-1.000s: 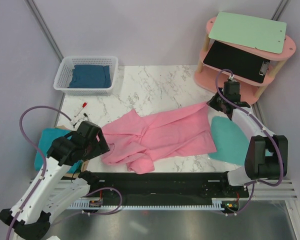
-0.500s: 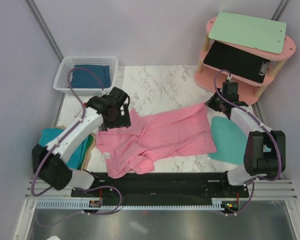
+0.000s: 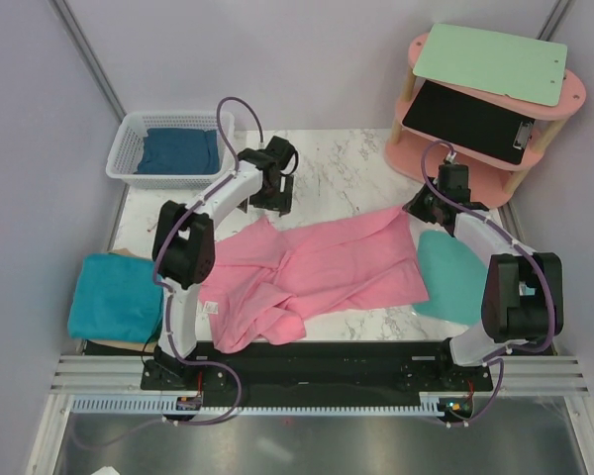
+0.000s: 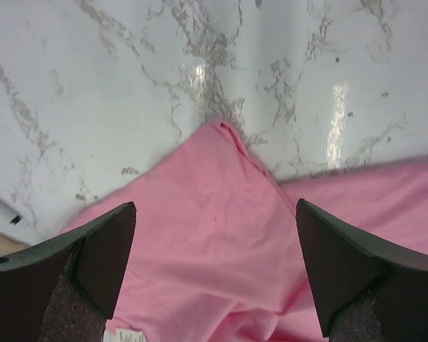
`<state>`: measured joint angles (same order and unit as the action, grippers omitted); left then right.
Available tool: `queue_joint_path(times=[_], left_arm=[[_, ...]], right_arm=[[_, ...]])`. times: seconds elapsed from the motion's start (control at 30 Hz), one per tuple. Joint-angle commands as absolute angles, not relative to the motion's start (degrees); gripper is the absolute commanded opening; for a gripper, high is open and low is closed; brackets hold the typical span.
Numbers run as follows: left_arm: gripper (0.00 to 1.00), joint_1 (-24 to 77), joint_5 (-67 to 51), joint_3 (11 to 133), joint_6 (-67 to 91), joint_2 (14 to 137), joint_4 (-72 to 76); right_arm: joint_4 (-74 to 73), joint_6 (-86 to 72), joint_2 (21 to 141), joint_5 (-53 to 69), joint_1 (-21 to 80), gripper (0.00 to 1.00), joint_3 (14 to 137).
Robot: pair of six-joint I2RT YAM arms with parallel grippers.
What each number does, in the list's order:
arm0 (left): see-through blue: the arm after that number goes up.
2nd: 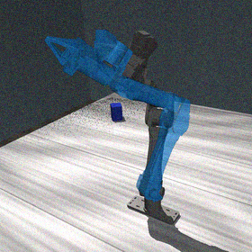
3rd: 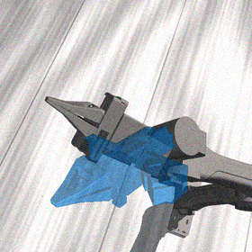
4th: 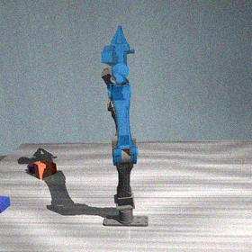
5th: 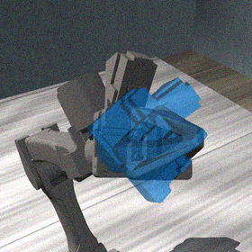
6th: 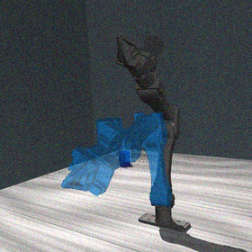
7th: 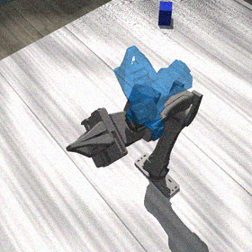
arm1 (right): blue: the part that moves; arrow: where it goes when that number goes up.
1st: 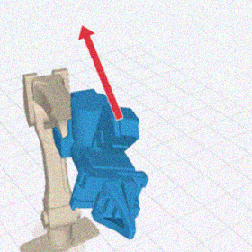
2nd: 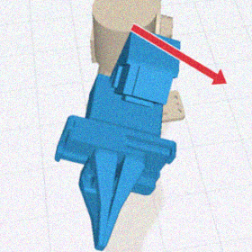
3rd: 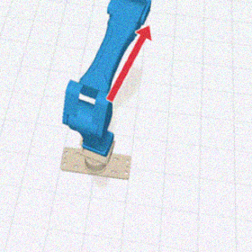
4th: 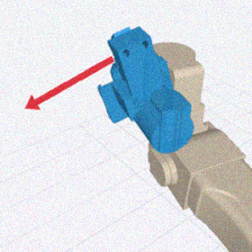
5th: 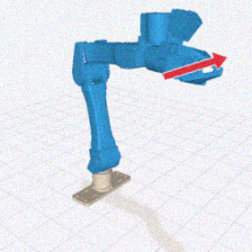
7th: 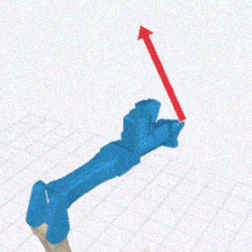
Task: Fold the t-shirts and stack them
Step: Flatten out the tshirt
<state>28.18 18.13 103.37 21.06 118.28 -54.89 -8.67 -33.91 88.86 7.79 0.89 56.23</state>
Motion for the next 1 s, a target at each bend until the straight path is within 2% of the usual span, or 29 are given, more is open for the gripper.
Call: queue_joint_path(times=[0.0,0.27,0.4,0.5,0.53,0.6,0.63,0.83,0.97], left_arm=[[1.0,27.0,16.4,106.9,17.0,124.3,-55.5],[0.98,26.3,15.6,107.0,18.5,127.8,-54.9],[0.92,25.8,15.3,106.7,18.9,129.3,-54.8],[0.74,25.8,14.7,105.8,19.2,130.3,-54.9],[0.58,25.7,14.8,105.4,19.4,130.6,-54.8],[0.37,25.4,14.7,104.4,19.9,130.9,-54.9],[0.02,25.3,14.7,104.1,20.0,130.9,-54.9],[0.02,24.7,19.7,100.6,22.5,122.1,-55.6],[0.02,23.9,23.5,104.1,22.4,113.2,-59.8]], right_arm=[[-6.6,-34.4,89.4,8.6,0.7,0.0,55.6],[-6.6,-34.5,89.4,8.9,0.7,0.0,55.6],[-6.6,-34.4,89.3,8.7,0.8,0.0,55.4],[-6.7,-34.4,89.4,8.5,0.7,0.0,55.3],[-6.8,-34.4,89.3,8.4,0.8,0.0,55.5],[-6.8,-34.3,89.3,8.5,0.7,0.0,55.7],[-6.9,-34.4,89.1,8.5,0.7,0.0,55.8],[-7.7,-33.2,87.1,9.5,0.7,0.0,56.4],[-8.9,-31.9,83.9,11.2,0.7,0.0,58.4]])
